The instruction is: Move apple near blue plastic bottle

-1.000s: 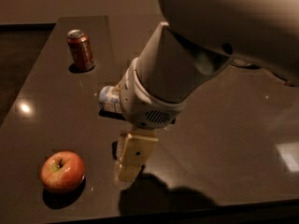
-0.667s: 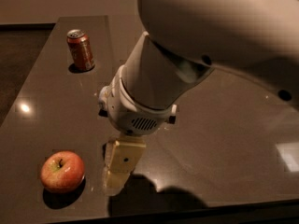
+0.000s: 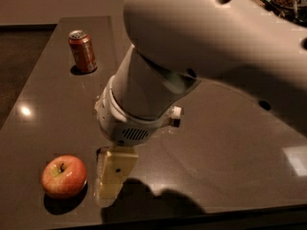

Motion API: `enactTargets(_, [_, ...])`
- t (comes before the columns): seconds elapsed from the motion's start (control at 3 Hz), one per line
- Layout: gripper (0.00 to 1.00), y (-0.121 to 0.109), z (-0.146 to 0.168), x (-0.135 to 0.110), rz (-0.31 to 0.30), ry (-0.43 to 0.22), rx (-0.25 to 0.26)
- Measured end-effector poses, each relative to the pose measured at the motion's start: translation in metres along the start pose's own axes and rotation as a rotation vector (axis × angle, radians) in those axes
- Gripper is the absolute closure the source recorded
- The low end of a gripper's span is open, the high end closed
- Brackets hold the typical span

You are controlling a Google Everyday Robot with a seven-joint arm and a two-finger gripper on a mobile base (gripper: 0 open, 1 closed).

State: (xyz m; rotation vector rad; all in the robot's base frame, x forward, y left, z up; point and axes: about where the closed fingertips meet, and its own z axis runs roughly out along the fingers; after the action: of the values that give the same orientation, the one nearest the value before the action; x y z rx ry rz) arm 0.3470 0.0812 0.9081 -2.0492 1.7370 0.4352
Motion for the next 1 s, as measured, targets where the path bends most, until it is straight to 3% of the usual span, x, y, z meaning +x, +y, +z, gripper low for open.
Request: enactTargets(1.0, [0.00,0.012,0.048,-0.025,0.004,-0.040,-0.064])
